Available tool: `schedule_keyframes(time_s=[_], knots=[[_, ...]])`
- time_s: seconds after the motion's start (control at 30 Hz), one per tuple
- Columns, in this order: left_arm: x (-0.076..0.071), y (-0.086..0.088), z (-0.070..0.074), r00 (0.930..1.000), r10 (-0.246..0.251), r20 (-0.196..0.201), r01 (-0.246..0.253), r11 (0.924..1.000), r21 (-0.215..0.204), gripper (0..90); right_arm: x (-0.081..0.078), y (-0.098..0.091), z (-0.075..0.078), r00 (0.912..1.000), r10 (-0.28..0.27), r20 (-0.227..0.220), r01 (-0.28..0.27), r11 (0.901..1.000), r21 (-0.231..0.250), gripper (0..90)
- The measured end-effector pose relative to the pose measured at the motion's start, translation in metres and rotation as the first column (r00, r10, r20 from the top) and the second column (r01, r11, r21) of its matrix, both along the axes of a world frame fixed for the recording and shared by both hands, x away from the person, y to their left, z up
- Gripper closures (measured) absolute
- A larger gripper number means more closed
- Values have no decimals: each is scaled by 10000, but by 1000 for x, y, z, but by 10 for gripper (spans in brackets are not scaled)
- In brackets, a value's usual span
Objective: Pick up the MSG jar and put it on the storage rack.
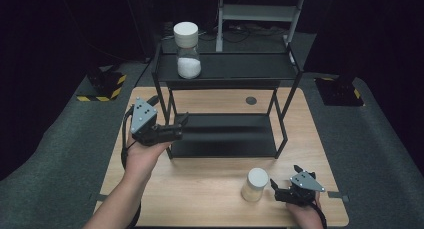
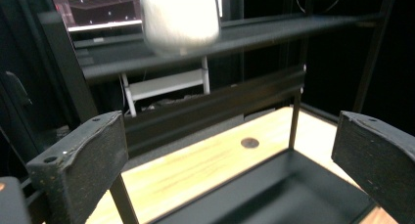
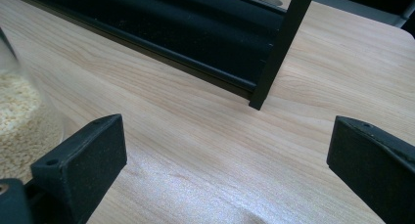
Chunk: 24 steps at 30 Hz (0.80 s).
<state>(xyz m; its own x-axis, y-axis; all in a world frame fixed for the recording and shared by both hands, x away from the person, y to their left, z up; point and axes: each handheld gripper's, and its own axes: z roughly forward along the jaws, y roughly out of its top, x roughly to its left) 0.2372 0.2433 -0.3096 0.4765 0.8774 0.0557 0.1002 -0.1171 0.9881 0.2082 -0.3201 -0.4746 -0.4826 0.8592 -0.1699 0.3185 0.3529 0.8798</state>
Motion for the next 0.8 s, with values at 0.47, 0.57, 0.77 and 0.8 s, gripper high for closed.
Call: schedule_keyframes(time_s=[0.47, 0.57, 0.77, 0.8], knots=[[-7, -1, -56, 9950, -349, -941, 356, 9993, 57, 4, 0, 1, 0, 10000, 7, 0, -7, 10000, -37, 2], [-9, -3, -71, 9921, -431, -1182, 447, 9989, 109, 4, 0, 1, 0, 10000, 5, -6, -5, 10000, -51, 2], [-15, -7, -101, 9838, -480, -1728, 542, 9980, 315, 4, 0, 1, 0, 10000, 12, 16, -12, 10000, -83, 2], [-17, -8, -106, 9821, -476, -1823, 551, 9978, 364, 4, 0, 2, 0, 10000, 16, 16, -16, 10000, -95, 2]])
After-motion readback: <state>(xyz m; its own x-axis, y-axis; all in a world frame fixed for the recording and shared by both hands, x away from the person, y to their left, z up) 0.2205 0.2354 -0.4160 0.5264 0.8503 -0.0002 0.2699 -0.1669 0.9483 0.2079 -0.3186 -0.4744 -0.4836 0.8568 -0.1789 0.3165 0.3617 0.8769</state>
